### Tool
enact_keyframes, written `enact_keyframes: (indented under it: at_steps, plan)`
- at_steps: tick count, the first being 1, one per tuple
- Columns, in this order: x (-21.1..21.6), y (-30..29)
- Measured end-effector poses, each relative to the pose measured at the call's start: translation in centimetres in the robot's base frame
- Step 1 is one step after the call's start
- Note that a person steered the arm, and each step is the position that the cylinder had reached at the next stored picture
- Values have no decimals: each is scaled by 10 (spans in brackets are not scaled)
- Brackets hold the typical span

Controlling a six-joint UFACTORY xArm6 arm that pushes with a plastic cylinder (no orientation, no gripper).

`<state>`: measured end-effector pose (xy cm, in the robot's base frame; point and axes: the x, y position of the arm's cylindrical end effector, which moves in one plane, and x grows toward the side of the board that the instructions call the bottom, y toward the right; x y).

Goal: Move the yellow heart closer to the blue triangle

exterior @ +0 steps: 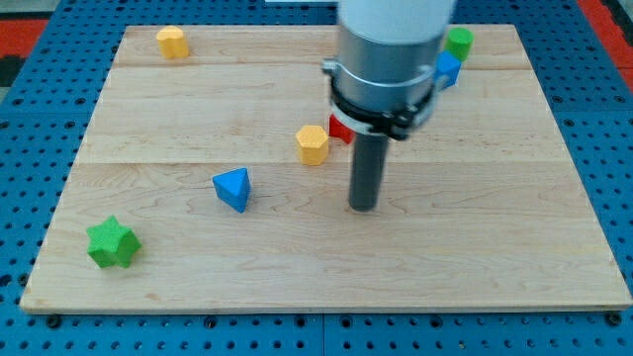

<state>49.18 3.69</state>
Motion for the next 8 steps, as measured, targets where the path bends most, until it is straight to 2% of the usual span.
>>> enact_keyframes:
  at_steps: [1,2,3,5,6,8]
  plan:
    - [-20,-60]
    - [-20,-116]
    - [-33,-149]
    - [-123,-259]
    - [-180,-302]
    - [-298,-295]
